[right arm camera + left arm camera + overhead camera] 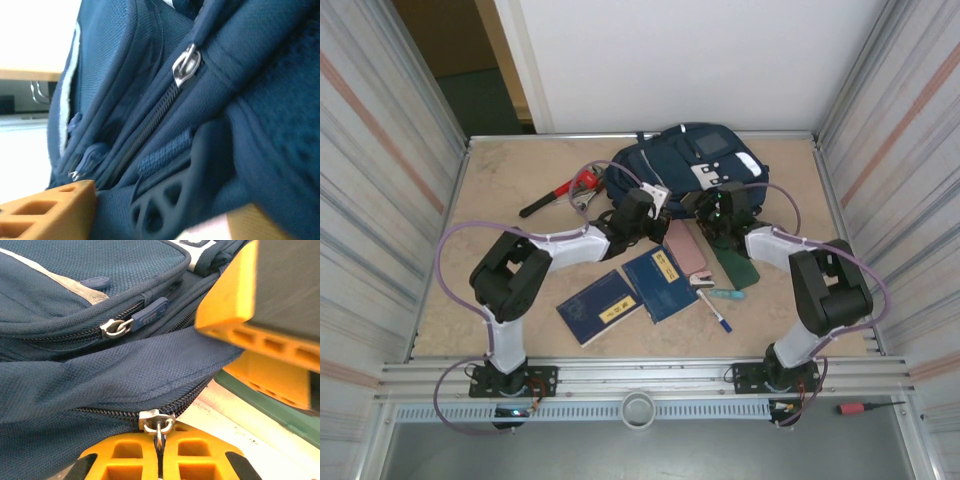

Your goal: Pack the student bag

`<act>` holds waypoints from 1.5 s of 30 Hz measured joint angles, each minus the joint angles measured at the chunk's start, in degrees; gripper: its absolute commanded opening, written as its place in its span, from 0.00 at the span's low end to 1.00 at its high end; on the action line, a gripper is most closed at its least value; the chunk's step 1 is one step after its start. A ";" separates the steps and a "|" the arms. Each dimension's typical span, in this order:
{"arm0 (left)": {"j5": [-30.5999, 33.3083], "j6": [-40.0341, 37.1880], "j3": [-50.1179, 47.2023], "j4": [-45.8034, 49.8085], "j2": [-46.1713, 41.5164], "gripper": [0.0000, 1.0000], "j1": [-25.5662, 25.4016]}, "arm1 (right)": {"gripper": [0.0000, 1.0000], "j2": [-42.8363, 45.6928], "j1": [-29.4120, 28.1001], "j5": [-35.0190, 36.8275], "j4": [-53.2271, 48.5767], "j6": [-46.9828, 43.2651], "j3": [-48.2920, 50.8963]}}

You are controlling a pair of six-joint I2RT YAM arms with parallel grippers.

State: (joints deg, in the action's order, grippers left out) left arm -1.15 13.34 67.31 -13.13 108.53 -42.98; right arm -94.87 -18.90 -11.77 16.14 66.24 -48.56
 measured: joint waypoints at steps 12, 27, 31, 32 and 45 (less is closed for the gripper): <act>-4.04 -3.78 -4.48 -2.10 -3.17 0.00 4.55 | 0.09 -1.60 9.35 -12.35 -0.52 -4.07 -1.79; -5.64 -7.17 -1.62 1.88 -3.23 0.00 9.57 | 0.63 -5.27 17.53 -22.27 -9.62 -12.37 -12.04; -5.95 -6.67 0.55 4.74 -3.23 0.00 8.98 | 0.73 -2.14 18.18 -19.67 -12.85 -15.89 -11.04; -5.97 -6.47 1.14 5.44 -3.23 0.00 8.59 | 0.75 -0.50 17.68 -18.29 -14.34 -17.55 -10.49; -11.54 -5.60 4.52 10.32 -3.82 0.00 7.34 | 0.84 14.27 -2.64 1.70 -25.27 -60.48 -9.31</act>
State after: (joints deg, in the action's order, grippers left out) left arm -12.69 7.75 71.83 -2.81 104.71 -35.64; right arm -80.60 -21.54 -10.07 -9.13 5.76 -57.87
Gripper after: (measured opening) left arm 0.062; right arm 0.831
